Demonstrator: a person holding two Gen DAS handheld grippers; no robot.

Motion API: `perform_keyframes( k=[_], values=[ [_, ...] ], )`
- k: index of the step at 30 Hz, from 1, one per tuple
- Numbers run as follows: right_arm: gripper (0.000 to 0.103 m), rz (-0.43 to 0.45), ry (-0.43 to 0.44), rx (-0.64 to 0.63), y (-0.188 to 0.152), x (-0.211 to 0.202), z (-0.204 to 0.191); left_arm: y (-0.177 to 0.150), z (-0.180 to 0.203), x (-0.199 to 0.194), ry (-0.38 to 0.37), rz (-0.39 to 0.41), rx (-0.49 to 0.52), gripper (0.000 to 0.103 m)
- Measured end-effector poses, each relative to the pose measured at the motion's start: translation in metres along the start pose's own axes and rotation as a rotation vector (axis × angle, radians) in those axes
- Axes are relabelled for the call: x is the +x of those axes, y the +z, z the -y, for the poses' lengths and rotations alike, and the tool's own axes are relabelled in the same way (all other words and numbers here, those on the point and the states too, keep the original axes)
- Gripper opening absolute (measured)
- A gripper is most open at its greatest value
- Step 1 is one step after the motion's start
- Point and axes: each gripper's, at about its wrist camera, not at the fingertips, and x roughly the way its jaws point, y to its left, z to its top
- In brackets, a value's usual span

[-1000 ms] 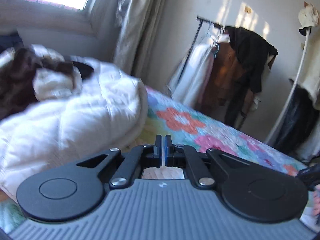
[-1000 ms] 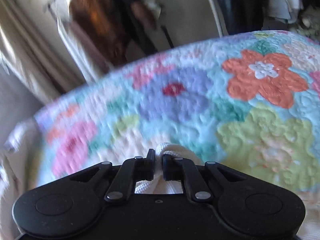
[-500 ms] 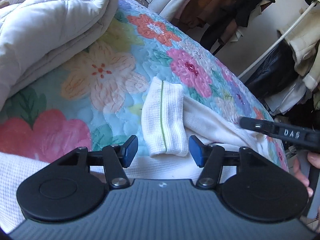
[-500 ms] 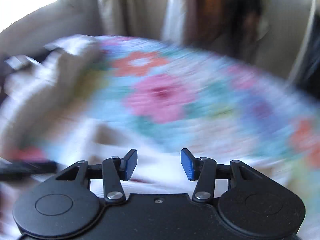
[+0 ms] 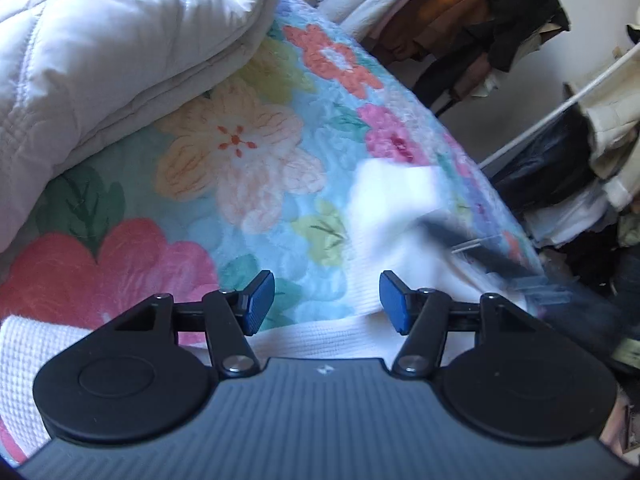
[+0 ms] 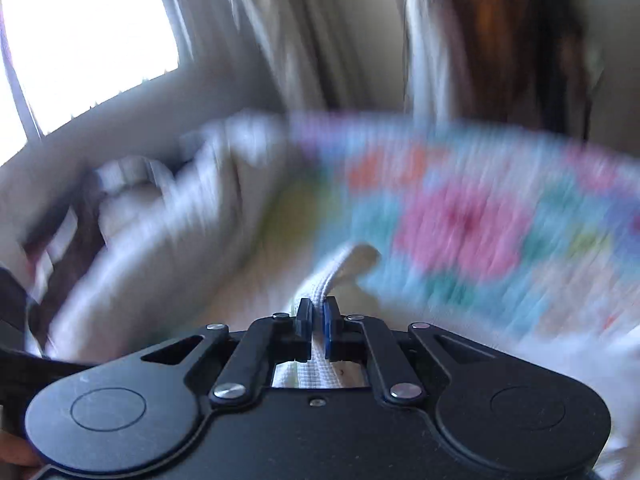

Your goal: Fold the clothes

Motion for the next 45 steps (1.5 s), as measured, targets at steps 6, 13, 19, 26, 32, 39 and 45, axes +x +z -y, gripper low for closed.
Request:
perform_keyframes(
  k=[6,13,19,26,32,39,45],
  values=[
    [0.006,0.292,-0.282,0.183,-0.022,-0.15,0.001,-0.011,0.014,0.009,-0.139,-0.094,-0.026,0.065],
    [0.006,0.174,-0.484,0.444,-0.115,-0.211,-0.017,-0.047,0.045,0.03,-0.263,-0.267,-0.019,0.066],
    [0.006,0.161,-0.305,0.485,-0.13,-0.216,-0.019,-0.09,0.051,0.04,-0.402,-0.467,-0.082,0.076],
    [0.007,0.085,-0.137,0.583,-0.153,-0.201,-0.02,-0.11,0.066,0.055,-0.447,-0.515,-0.048,0.071],
    [0.008,-0.004,-0.072,0.566,-0.148,-0.183,-0.014,-0.094,0.082,0.036,-0.425,-0.364,0.076,0.004],
    [0.037,-0.049,-0.201,0.415,-0.091,-0.171,0.022,-0.056,0.072,0.016,-0.177,-0.147,0.182,0.004],
    [0.043,-0.153,-0.29,0.191,-0.007,-0.119,0.079,-0.053,0.055,0.023,-0.135,-0.157,0.162,0.004]
  ],
)
